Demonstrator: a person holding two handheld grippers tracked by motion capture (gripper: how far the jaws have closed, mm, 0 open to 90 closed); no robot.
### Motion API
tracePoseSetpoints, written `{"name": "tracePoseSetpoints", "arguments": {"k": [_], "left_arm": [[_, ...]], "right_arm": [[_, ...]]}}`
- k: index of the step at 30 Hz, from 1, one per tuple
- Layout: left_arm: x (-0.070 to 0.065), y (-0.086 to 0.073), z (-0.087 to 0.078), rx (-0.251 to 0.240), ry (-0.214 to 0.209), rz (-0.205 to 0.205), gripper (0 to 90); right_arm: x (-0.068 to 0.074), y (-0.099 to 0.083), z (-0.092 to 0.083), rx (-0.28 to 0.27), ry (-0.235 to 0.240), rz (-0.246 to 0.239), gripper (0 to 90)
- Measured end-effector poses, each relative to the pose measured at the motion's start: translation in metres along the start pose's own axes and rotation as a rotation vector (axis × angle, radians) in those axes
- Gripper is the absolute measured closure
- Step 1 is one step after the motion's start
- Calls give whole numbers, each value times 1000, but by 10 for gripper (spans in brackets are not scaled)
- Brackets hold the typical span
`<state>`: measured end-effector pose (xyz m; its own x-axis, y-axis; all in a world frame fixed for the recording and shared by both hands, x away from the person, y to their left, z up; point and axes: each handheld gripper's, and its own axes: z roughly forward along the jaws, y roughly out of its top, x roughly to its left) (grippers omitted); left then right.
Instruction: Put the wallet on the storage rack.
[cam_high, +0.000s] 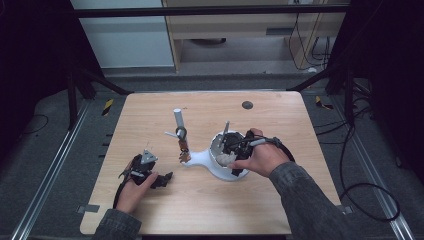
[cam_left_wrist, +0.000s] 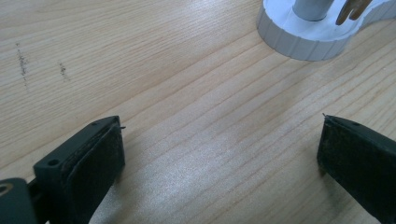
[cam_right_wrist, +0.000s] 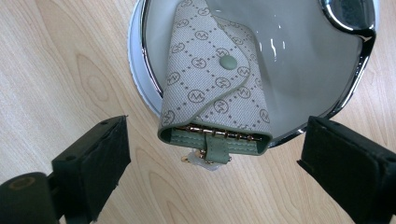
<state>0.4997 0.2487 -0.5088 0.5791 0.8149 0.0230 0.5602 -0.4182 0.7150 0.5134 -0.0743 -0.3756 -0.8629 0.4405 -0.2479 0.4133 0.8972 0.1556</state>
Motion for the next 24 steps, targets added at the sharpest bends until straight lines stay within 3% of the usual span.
{"name": "tracePoseSetpoints", "arguments": {"k": [24], "left_arm": [[0,0,0,0,0,1,1]], "right_arm": [[-5,-15,-12,-44,-10,33,66]]}}
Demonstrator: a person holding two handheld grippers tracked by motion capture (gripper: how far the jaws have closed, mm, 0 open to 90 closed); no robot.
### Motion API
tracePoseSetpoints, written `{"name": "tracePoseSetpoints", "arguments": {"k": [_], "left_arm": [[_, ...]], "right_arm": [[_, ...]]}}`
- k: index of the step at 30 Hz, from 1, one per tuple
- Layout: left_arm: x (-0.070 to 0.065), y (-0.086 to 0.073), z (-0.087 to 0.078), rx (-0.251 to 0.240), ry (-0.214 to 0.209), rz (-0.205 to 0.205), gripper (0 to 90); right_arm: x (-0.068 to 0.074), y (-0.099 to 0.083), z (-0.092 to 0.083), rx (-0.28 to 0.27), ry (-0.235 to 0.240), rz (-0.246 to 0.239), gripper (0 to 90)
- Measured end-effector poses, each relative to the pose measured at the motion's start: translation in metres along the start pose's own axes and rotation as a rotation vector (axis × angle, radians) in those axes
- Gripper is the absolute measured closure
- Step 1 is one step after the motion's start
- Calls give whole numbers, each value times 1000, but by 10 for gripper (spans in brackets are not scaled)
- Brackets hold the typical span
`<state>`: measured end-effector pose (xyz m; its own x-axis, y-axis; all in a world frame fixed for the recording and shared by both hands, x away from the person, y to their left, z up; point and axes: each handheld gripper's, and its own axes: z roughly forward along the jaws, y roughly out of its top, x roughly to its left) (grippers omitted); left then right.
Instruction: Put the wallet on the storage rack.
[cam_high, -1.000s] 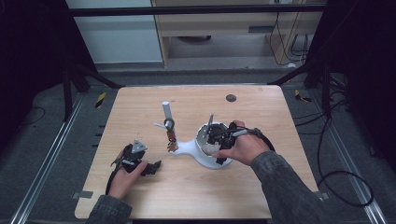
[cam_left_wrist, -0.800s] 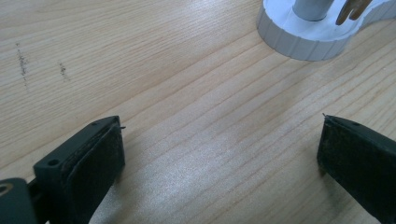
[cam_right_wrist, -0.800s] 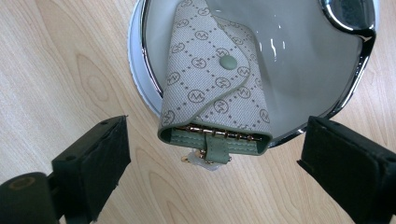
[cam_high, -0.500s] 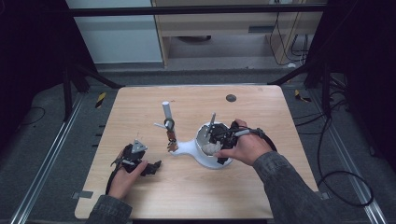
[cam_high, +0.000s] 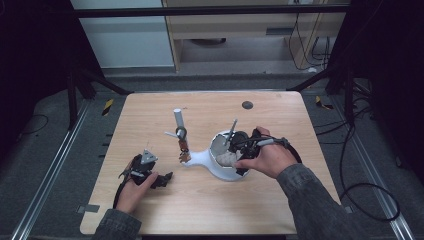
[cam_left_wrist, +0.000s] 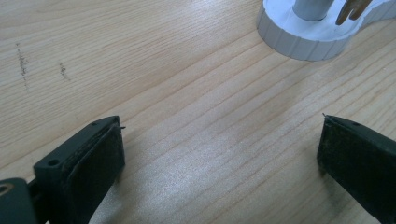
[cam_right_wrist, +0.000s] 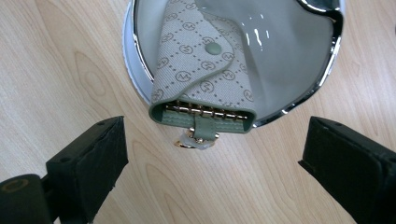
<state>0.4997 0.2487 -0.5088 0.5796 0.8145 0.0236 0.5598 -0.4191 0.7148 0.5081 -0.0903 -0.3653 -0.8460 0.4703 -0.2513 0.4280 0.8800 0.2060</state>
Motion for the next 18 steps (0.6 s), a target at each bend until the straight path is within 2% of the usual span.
{"name": "tracePoseSetpoints", "arguments": {"k": [18], "left_arm": [[0,0,0,0,0,-2,1]], "right_arm": [[-10,-21,-7,-56,3,61,59]]}}
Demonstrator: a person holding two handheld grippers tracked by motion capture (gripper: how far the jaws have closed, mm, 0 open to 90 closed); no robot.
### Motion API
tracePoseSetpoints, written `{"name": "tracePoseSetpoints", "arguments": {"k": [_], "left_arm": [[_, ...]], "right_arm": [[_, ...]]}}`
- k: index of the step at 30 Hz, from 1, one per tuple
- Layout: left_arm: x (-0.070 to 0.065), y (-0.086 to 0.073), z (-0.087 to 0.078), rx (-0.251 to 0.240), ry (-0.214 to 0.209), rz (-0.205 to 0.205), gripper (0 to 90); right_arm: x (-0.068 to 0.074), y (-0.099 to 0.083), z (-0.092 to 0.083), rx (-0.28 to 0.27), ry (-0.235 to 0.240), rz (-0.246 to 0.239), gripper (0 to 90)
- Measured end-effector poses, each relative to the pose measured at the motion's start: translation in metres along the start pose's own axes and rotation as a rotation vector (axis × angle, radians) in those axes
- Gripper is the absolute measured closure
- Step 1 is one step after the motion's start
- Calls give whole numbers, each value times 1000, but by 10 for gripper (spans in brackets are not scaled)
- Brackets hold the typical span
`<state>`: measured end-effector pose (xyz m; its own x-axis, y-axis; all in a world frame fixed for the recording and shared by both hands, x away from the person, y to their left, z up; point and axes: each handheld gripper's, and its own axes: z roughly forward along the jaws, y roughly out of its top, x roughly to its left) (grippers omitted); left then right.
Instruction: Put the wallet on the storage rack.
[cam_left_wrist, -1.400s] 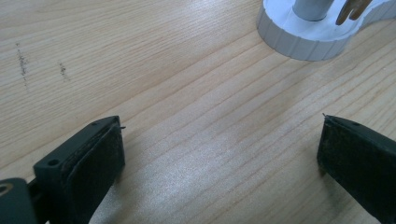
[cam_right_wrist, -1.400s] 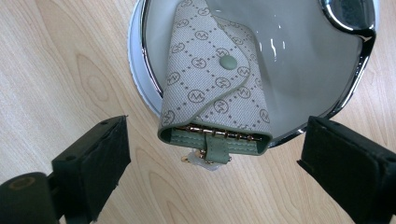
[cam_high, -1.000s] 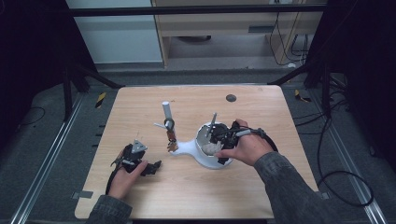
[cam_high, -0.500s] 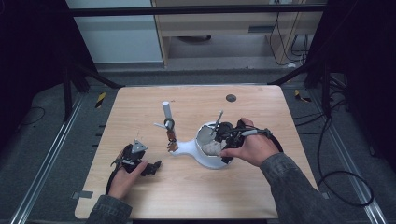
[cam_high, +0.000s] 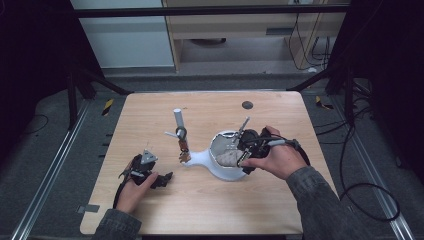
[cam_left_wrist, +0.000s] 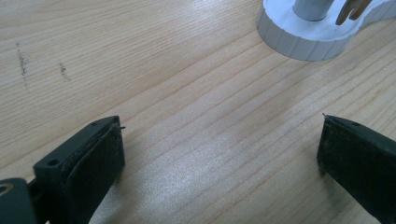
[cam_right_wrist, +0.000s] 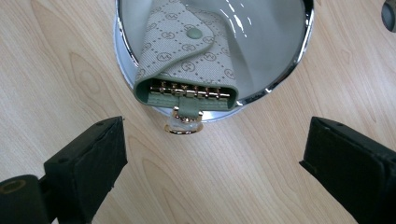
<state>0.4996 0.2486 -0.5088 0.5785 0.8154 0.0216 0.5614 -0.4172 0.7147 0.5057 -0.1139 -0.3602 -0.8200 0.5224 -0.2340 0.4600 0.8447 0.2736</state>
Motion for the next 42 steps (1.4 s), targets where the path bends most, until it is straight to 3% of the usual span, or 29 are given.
{"name": "tracePoseSetpoints", "arguments": {"k": [31,42], "left_arm": [[0,0,0,2,0,5,1],[0,0,0,2,-1,4,1]], "right_arm": [[-19,-35,-4,-98,-23,115,56],[-28,-55,0,-154,-39,181,55]]}}
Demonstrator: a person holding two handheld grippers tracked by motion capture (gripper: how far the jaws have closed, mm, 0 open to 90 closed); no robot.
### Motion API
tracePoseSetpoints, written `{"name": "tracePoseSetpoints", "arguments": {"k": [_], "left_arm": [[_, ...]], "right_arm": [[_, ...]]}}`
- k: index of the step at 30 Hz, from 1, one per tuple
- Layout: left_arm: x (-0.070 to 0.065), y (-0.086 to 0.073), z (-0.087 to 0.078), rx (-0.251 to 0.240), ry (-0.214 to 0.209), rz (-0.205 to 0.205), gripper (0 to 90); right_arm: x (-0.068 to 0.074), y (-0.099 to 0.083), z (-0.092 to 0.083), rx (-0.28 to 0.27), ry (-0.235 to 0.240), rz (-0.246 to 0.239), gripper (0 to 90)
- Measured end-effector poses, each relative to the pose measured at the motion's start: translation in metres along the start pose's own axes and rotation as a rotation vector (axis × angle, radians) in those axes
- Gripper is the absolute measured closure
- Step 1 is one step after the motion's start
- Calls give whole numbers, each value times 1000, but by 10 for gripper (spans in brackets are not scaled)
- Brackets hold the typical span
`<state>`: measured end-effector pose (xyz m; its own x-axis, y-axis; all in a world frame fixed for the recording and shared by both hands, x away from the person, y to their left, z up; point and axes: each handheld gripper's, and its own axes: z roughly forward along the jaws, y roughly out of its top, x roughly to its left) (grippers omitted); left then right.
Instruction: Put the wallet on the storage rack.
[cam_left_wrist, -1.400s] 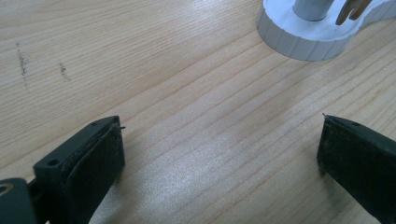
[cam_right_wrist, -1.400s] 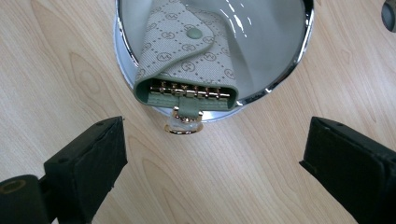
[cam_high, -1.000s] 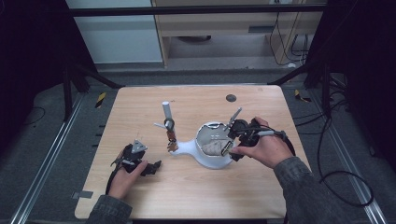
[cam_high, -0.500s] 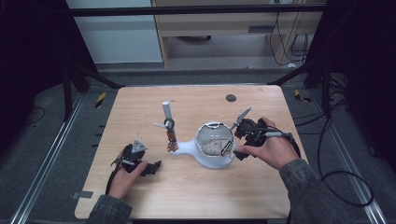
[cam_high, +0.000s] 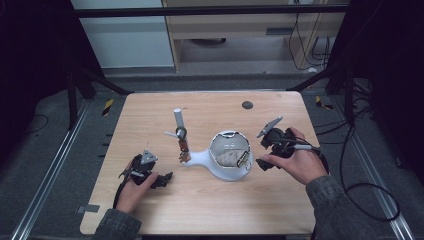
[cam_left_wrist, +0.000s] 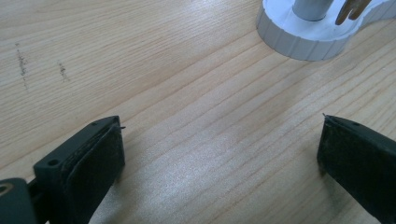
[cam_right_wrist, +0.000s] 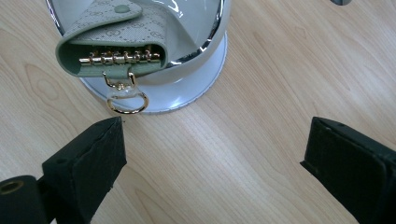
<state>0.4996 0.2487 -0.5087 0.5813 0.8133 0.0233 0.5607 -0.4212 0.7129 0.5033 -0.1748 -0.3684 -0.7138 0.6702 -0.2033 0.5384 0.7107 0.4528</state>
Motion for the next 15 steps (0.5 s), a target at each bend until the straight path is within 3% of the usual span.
{"name": "tracePoseSetpoints", "arguments": {"k": [15], "left_arm": [[0,0,0,2,-1,3,1]], "right_arm": [[-10,-25,8,-45,-10,82,57]]}}
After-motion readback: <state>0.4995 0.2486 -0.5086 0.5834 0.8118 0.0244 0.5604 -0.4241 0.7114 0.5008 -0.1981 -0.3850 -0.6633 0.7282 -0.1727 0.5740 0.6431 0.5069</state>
